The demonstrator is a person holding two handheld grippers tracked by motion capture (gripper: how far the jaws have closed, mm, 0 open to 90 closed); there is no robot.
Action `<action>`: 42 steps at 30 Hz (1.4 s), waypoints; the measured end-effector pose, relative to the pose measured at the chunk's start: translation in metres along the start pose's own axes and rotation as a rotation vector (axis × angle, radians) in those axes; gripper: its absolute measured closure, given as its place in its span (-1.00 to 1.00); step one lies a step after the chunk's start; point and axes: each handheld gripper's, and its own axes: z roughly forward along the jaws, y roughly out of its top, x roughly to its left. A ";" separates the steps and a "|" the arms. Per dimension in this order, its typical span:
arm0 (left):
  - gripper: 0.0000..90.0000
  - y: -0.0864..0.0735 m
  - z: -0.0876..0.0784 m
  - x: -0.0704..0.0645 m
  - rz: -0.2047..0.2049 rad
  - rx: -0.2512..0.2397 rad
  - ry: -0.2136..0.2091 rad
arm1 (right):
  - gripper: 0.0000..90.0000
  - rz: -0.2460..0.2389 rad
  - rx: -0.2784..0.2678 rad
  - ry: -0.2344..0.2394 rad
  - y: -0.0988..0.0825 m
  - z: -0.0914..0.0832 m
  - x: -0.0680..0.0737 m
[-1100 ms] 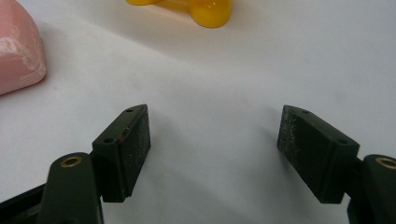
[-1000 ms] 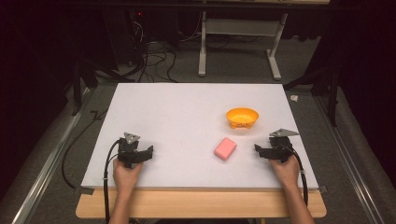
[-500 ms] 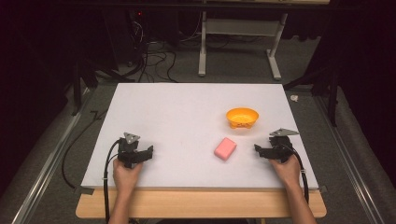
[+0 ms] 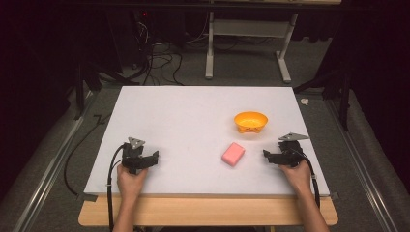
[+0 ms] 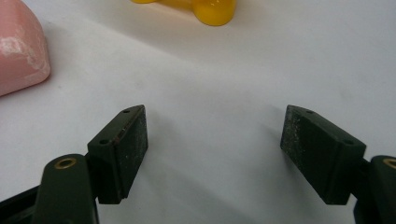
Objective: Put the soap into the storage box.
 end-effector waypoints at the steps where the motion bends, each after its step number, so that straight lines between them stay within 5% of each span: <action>1: -0.52 0.000 0.000 0.000 0.001 0.000 0.001 | -0.47 -0.001 0.000 -0.001 0.000 0.000 0.000; 11: -0.51 0.000 0.000 0.000 0.003 0.002 -0.003 | -0.50 0.022 -0.005 0.023 0.000 -0.006 0.001; 26: -0.51 0.000 0.000 0.000 0.003 0.003 -0.003 | -0.54 -0.039 -0.073 0.091 0.007 -0.022 0.022; 42: -0.51 0.000 0.000 0.000 0.001 0.000 -0.003 | -0.64 -0.102 -0.077 0.158 0.019 -0.025 0.047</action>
